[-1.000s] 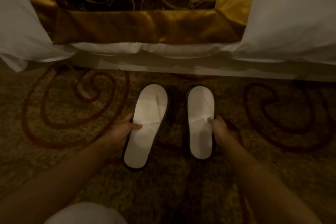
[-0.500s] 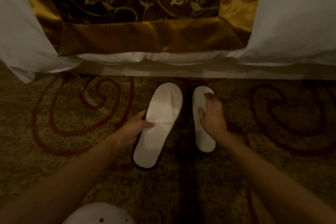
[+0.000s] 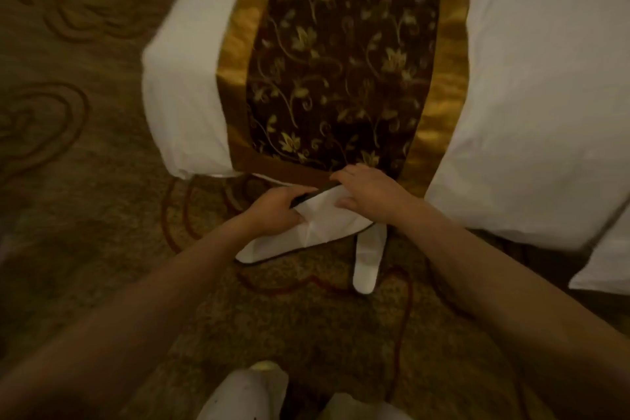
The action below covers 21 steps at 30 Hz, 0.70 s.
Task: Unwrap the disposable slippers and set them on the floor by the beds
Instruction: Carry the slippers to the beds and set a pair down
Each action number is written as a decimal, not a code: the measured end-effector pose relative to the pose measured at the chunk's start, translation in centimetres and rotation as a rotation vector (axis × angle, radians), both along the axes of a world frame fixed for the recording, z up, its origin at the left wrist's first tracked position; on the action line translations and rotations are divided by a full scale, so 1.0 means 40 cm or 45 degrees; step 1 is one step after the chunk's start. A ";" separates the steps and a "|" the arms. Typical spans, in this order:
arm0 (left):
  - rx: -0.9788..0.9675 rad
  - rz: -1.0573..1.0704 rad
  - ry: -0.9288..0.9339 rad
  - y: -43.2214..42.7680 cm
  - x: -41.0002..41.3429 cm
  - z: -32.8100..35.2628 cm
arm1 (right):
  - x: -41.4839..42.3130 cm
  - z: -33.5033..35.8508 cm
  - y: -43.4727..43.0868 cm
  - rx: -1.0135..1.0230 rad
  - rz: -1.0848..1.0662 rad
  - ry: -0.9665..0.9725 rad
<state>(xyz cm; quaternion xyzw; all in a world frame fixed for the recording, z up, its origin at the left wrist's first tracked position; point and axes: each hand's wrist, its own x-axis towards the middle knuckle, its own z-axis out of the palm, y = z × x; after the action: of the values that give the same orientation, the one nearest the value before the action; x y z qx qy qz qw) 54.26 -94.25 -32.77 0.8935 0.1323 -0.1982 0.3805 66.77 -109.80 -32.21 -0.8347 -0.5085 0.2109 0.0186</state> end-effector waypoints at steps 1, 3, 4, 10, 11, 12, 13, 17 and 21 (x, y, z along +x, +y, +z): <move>0.019 -0.005 -0.019 0.019 -0.003 0.078 | 0.004 0.075 0.024 -0.018 -0.019 0.057; 0.047 0.011 -0.059 0.062 -0.016 0.230 | 0.005 0.222 0.075 -0.028 -0.028 0.114; 0.054 0.025 -0.084 0.087 -0.024 0.302 | 0.003 0.293 0.101 -0.018 -0.025 0.126; 0.228 0.139 -0.229 0.286 -0.097 0.661 | -0.031 0.670 0.281 0.107 -0.008 0.113; 0.307 0.172 -0.244 0.322 -0.112 0.711 | -0.039 0.724 0.314 0.135 -0.010 0.118; 0.397 0.194 -0.269 0.357 -0.127 0.758 | -0.048 0.776 0.348 0.163 -0.003 0.118; 0.493 0.199 -0.305 0.389 -0.142 0.801 | -0.058 0.824 0.381 0.193 0.010 0.118; 0.832 0.226 -0.397 0.515 -0.179 0.941 | -0.087 0.969 0.521 0.339 0.073 0.096; 0.923 0.264 -0.369 0.632 -0.177 1.010 | -0.070 1.038 0.654 0.376 0.155 0.007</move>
<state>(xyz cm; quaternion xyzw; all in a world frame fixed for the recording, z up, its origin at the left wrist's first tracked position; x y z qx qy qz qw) 47.16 -68.98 7.62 0.9705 0.2279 0.0286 0.0735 63.98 -83.65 9.31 -0.7899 -0.5835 0.1370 0.1297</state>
